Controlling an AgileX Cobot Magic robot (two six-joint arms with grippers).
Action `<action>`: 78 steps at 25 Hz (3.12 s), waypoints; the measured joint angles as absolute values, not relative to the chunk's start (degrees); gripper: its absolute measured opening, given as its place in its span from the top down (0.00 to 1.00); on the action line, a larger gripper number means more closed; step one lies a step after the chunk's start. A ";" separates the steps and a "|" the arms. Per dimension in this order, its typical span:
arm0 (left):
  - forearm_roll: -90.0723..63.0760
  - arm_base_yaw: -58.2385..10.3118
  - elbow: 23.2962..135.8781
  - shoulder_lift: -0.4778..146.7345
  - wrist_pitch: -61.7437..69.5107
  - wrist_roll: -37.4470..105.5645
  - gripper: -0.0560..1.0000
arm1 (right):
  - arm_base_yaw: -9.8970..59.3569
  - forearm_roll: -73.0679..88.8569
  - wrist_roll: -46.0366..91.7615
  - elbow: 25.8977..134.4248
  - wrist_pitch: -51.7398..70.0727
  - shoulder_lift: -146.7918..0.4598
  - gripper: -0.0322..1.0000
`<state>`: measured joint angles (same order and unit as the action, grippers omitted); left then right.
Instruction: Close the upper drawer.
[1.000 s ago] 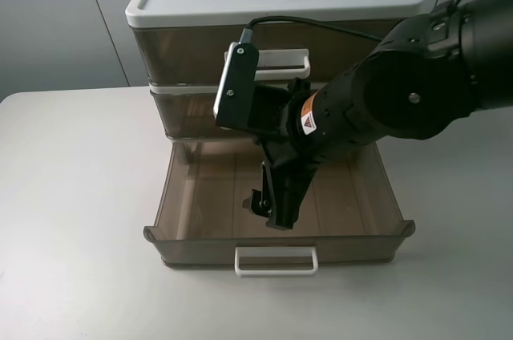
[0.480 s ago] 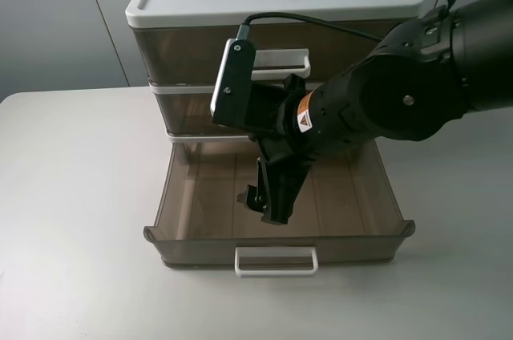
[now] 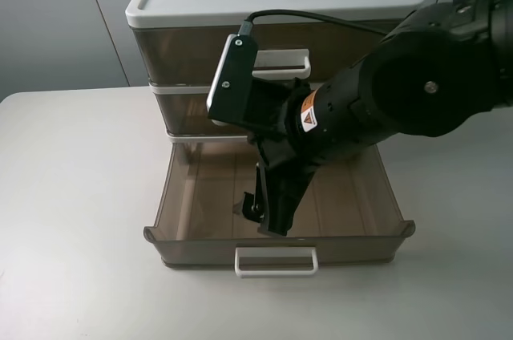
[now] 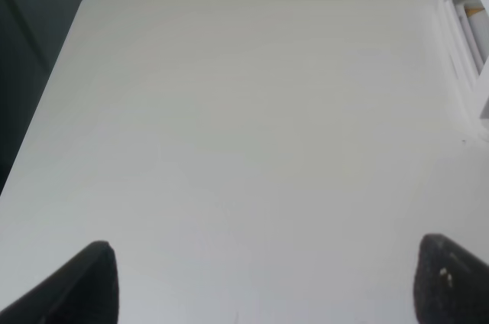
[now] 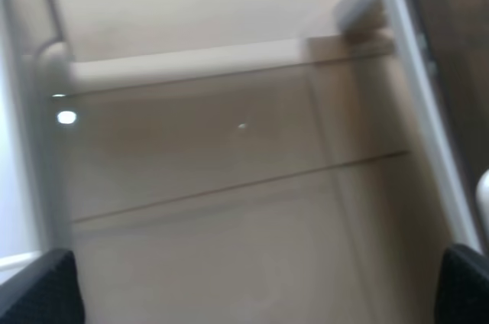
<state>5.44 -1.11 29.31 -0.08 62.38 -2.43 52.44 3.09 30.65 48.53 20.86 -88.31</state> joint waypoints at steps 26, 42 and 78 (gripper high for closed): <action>5.55 -1.11 29.31 -0.08 62.38 -2.64 0.25 | 54.13 3.88 9.60 38.32 57.62 -32.94 0.29; 5.55 -1.11 29.31 -0.08 62.38 -2.64 0.25 | 54.13 2.74 3.87 29.42 62.95 -10.02 0.29; 5.55 -1.11 29.31 -0.08 62.38 -2.64 0.25 | 7.70 -2.36 -2.55 29.42 62.85 -9.03 0.29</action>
